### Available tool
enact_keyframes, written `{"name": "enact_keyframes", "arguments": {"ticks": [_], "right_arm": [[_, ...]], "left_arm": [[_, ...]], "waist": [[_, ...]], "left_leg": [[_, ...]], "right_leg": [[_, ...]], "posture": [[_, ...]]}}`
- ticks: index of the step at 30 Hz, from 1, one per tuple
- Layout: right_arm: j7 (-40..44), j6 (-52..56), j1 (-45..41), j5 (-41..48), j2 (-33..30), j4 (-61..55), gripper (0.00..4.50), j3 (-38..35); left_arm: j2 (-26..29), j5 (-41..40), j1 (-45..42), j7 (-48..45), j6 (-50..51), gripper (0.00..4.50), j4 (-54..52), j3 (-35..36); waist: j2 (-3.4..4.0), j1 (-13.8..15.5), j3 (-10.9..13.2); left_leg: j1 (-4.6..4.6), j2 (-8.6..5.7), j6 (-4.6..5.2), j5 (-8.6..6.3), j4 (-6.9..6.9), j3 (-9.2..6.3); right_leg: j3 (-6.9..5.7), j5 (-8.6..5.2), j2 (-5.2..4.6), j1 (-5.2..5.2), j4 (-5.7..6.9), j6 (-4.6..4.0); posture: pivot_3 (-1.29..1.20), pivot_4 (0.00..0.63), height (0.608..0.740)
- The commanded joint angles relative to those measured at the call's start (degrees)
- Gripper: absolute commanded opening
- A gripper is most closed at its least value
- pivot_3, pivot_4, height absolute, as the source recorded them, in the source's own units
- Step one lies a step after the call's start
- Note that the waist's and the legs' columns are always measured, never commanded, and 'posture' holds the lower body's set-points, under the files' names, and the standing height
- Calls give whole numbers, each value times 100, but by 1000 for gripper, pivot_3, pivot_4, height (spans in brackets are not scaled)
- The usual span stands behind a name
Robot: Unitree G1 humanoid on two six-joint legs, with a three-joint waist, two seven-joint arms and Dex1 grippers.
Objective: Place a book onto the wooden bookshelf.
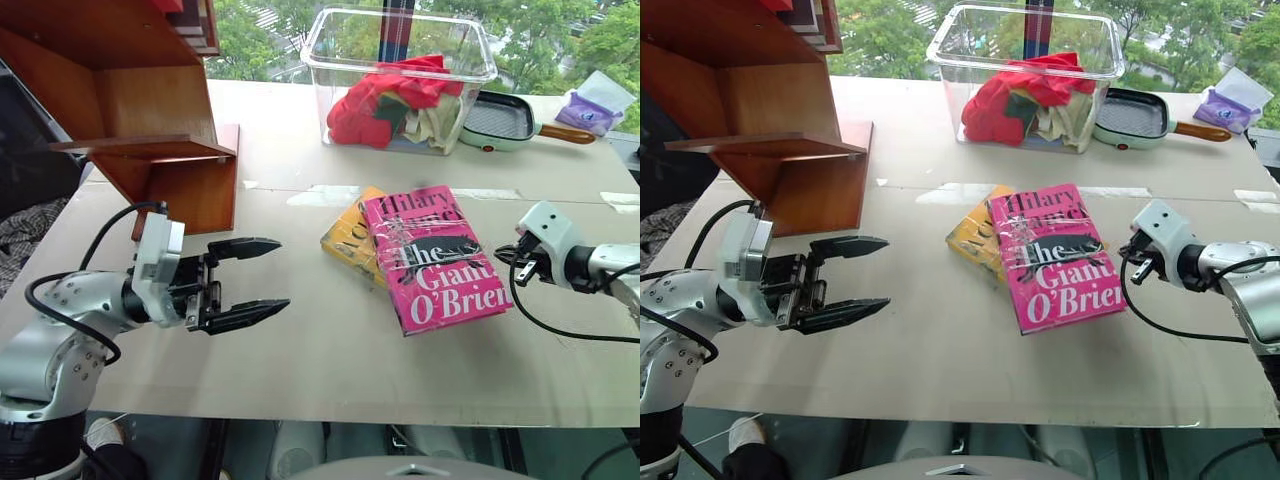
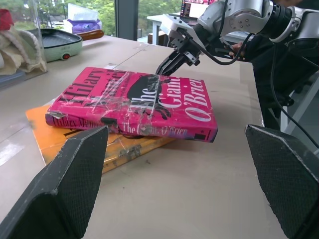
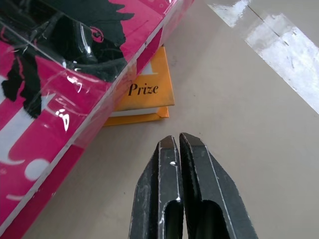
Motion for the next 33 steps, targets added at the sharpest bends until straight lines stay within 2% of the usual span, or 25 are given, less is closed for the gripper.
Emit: {"name": "enact_keyframes", "arguments": {"ticks": [1,11,28,31,33], "right_arm": [[127,-87,-228,-1,36,-12,16,-35],[37,430,-706,-73,545,-327,16,535],[-541,1466,-1268,-211,1361,-750,16,969],[-509,1270,-1168,-246,1262,-788,16,856],[-381,363,-839,-304,1122,-793,16,517]], "left_arm": [[30,-7,84,97,-73,4500,-196,147],[44,96,393,258,-86,4500,-204,129],[18,236,990,349,-142,4500,-346,168],[-44,187,1065,515,-86,4500,-378,207],[-35,247,1109,725,-3,4500,-416,215]], "waist": [[0,0,0],[-1,-31,0],[-2,-140,-2],[-2,-131,-2],[-3,-93,-3]], "left_leg": [[-4,0,0,0,0,0],[-12,1,0,0,1,-3],[-16,2,-1,1,3,-6],[-24,2,-1,1,3,-3],[-34,1,-1,1,4,-5]], "right_leg": [[0,0,0,-4,0,0],[-4,0,0,-13,2,0],[-7,0,0,-18,8,-1],[-7,0,-2,-23,6,-2],[-8,1,-3,-31,6,-1]], "posture": [[0,150,714],[0,150,714],[0,150,714],[0,150,714],[0,150,714]]}}
